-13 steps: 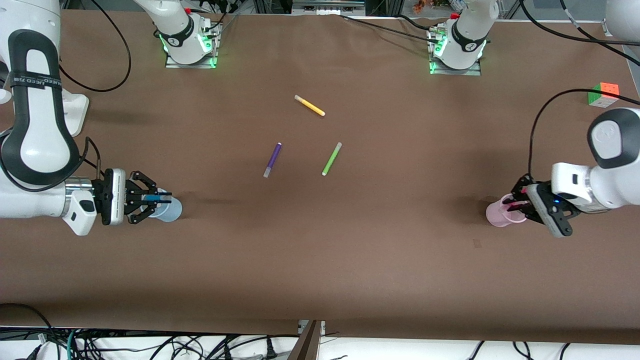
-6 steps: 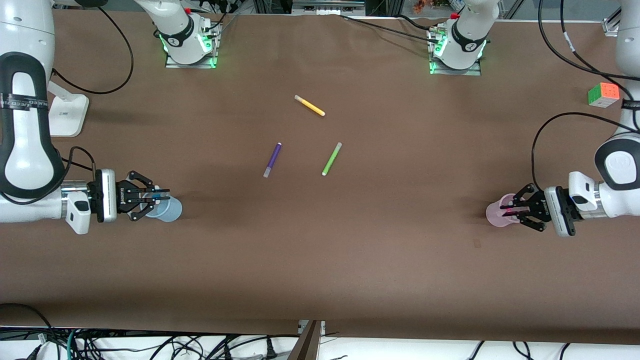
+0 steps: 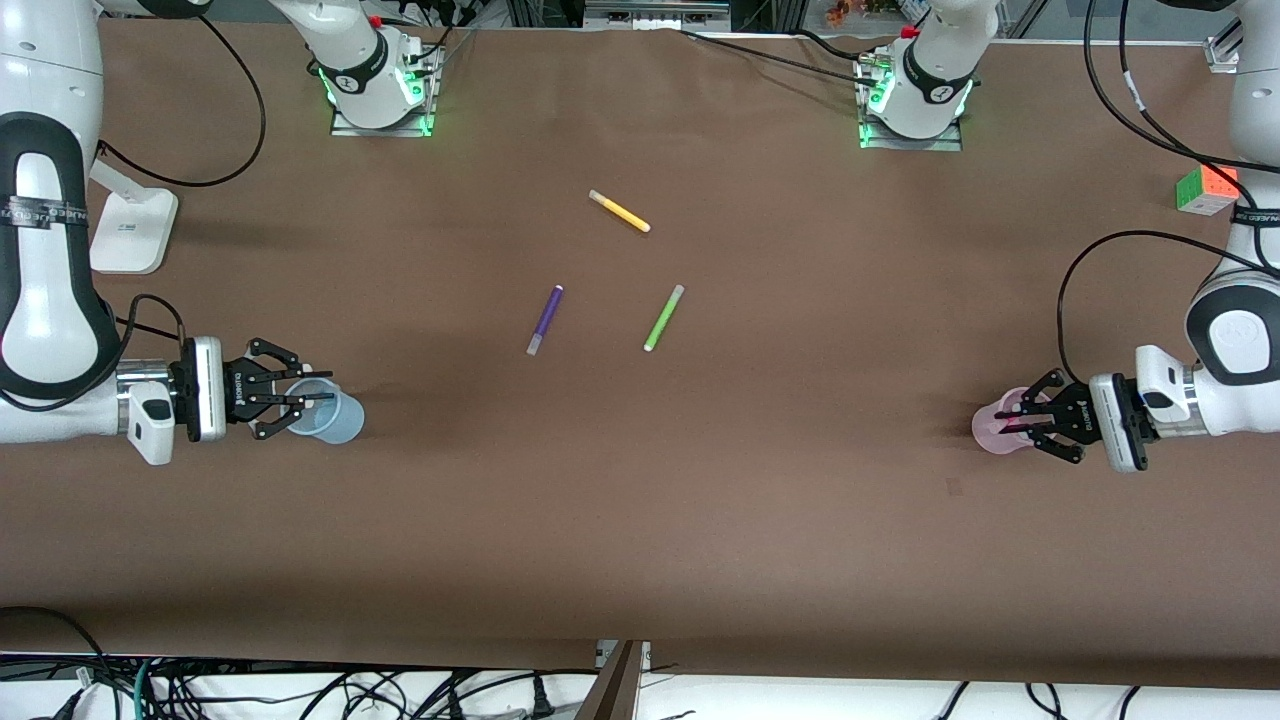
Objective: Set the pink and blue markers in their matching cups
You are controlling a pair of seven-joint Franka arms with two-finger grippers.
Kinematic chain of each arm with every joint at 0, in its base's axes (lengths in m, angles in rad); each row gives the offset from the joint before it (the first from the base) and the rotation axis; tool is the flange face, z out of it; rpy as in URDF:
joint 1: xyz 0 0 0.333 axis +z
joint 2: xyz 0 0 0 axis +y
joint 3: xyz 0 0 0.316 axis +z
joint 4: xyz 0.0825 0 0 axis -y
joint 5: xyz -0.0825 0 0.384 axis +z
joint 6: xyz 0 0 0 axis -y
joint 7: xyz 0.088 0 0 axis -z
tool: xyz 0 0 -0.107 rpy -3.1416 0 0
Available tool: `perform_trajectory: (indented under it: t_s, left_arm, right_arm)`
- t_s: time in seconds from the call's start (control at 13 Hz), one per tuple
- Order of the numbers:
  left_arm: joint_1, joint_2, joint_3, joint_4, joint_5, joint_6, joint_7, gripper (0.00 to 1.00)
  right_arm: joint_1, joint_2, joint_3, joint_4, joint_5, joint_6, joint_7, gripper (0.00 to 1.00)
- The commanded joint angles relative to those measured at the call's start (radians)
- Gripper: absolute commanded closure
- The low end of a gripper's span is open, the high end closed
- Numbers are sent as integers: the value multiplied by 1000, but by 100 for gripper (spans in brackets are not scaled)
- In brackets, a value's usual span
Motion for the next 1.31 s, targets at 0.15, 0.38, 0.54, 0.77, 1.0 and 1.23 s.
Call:
perform_trajectory:
  t_s: [0.15,0.38,0.54,0.77,1.0,1.23]
  left_arm:
    - [35,-16,-8,-11,-21,6,49,80]
    - [44,-14,-8,-9,-21,5,55,0]
    - [44,-14,-8,-6,-24,3,55,0]
    - [38,-78,-11,-3,-13,2,-65,0]
    - [-29,-241,-19,-3,135,-47,-473,0]
    - [-121,-391,-22,-2,284,-130,-864,0]
  right_arm:
    - [24,-85,15,10,-16,-10,394,0]
    - [70,-104,17,86,-158,-15,747,0]
    - [88,-104,17,138,-235,-16,940,0]
    - [127,-133,15,148,-337,-16,1312,0]
    - [200,-145,13,226,-477,-100,1641,0]
    - [216,-147,13,290,-490,-162,1797,0]
